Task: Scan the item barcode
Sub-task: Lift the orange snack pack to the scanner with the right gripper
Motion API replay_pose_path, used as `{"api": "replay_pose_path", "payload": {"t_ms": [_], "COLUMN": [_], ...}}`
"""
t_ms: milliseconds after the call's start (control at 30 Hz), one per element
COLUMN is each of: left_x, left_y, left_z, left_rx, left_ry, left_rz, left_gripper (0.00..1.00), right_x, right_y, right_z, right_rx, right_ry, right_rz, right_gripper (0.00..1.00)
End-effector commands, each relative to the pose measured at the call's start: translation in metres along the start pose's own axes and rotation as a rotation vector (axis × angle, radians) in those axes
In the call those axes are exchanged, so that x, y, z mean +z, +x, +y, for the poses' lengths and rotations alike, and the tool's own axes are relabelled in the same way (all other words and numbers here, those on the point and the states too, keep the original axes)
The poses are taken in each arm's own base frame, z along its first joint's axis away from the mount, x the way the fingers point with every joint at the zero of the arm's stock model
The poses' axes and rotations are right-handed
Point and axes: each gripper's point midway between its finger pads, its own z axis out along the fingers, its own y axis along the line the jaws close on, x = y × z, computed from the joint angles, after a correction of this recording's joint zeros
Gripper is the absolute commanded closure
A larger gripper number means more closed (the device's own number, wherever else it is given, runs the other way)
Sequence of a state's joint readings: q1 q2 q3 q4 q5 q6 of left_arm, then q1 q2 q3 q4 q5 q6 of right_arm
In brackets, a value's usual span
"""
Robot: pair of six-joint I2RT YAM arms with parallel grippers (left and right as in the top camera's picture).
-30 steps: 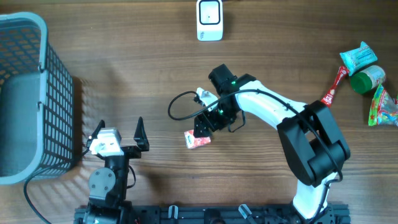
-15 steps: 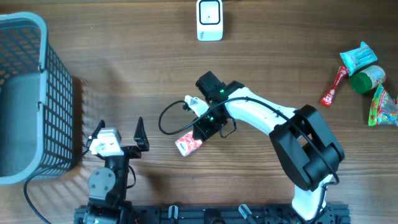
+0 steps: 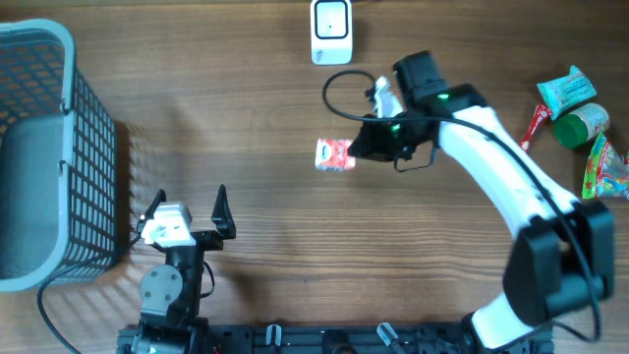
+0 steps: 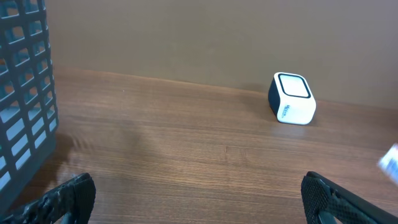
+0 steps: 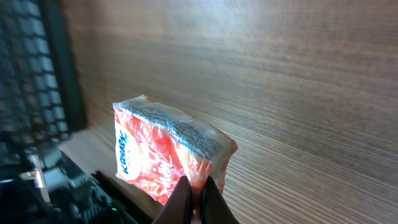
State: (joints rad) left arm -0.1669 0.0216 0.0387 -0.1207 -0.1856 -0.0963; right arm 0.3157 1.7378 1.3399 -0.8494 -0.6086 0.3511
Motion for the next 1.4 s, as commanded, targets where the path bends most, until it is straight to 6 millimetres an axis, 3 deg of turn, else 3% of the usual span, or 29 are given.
{"api": "replay_pose_path", "payload": {"t_ms": [0, 200, 467, 567, 633, 700, 800, 867, 967, 1000, 1067, 1200, 1367], "left_x": [0.000, 0.000, 0.000, 0.000, 0.000, 0.000, 0.000, 0.000, 0.000, 0.000, 0.000, 0.000, 0.000], "left_y": [0.001, 0.001, 0.001, 0.001, 0.001, 0.001, 0.001, 0.001, 0.001, 0.001, 0.001, 0.001, 0.001], "left_z": [0.003, 0.003, 0.003, 0.003, 0.003, 0.003, 0.003, 0.003, 0.003, 0.003, 0.003, 0.003, 0.003], "left_rx": [-0.014, -0.014, -0.014, -0.014, -0.014, -0.014, -0.014, -0.014, -0.014, -0.014, -0.014, -0.014, -0.014], "left_ry": [-0.016, -0.016, -0.016, -0.016, -0.016, -0.016, -0.016, -0.016, -0.016, -0.016, -0.016, -0.016, -0.016], "left_rz": [-0.001, -0.001, -0.001, -0.001, -0.001, -0.001, -0.001, -0.001, -0.001, -0.001, -0.001, -0.001, -0.001], "left_gripper": [0.00, 0.00, 0.00, 0.00, 0.00, 0.00, 0.00, 0.00, 0.00, 0.00, 0.00, 0.00, 0.00], "right_x": [-0.046, -0.060, -0.059, -0.057, -0.057, -0.057, -0.058, -0.076, -0.123, -0.135, -0.139, -0.115, -0.054], "right_y": [-0.006, 0.009, 0.006, 0.016, 0.029, 0.029, -0.007, -0.062, -0.133, -0.149, -0.170, -0.209, -0.252], "right_z": [0.032, 0.056, 0.050, 0.046, 0.049, 0.042, 0.024, 0.012, 0.010, 0.011, 0.015, 0.010, 0.003], "right_rx": [0.042, 0.063, 0.069, 0.221, 0.264, 0.268, 0.198, 0.115, -0.040, -0.091, -0.179, -0.374, -0.624], "right_ry": [-0.079, -0.182, -0.150, -0.137, -0.157, -0.121, -0.009, 0.096, 0.226, 0.258, 0.279, 0.332, 0.278], "right_rz": [-0.105, -0.067, -0.086, -0.037, 0.024, 0.013, -0.165, -0.431, -0.816, -0.909, -0.990, -1.058, -1.161], "right_gripper": [0.96, 0.96, 0.96, 0.96, 0.96, 0.96, 0.96, 0.96, 0.95, 0.95, 0.95, 0.95, 0.95]}}
